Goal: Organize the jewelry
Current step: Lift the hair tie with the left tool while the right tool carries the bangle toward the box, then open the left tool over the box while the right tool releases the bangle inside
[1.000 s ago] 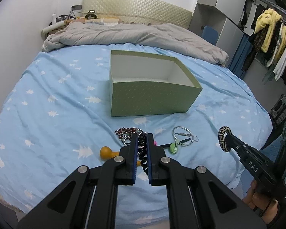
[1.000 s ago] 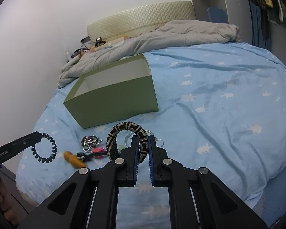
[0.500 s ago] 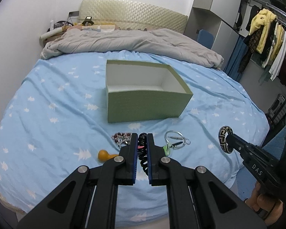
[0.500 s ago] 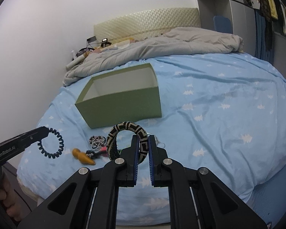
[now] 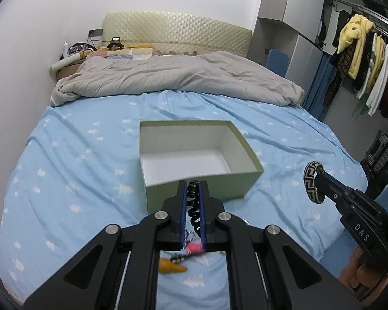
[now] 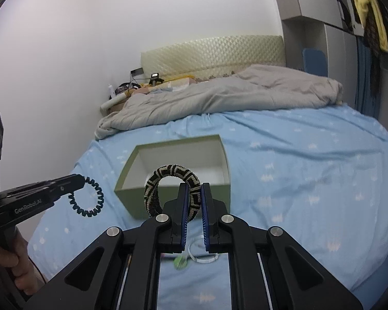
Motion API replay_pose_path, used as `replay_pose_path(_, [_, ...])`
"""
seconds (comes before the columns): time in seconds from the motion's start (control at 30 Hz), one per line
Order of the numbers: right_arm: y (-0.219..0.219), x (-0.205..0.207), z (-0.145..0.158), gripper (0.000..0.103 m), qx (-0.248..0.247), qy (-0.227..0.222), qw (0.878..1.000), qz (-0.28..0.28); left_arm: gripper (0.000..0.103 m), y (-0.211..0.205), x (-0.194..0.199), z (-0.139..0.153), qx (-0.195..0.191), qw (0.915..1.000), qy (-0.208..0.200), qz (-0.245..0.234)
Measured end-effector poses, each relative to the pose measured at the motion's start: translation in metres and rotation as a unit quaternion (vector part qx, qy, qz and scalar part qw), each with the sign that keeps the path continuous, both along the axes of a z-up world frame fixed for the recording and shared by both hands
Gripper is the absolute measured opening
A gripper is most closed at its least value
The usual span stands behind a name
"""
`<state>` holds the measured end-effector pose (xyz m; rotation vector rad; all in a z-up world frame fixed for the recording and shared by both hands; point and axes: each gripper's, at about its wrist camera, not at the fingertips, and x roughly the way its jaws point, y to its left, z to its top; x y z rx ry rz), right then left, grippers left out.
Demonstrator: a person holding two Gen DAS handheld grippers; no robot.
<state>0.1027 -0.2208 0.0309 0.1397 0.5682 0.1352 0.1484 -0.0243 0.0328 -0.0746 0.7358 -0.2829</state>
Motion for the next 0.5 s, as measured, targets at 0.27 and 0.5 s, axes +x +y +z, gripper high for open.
replay_pose_path(0.27, [-0.001, 0.062, -0.006, 0.007, -0.006, 0.019, 1.000, 0.008, 0.008, -0.003, 0.060, -0.007, 0.006, 0.9998, 0.018, 0.006])
replay_pose_path(0.5, [0.002, 0.125, -0.029, 0.007, -0.017, 0.062, 0.998, 0.015, 0.008, -0.008, 0.111, -0.030, 0.015, 0.9986, 0.049, 0.008])
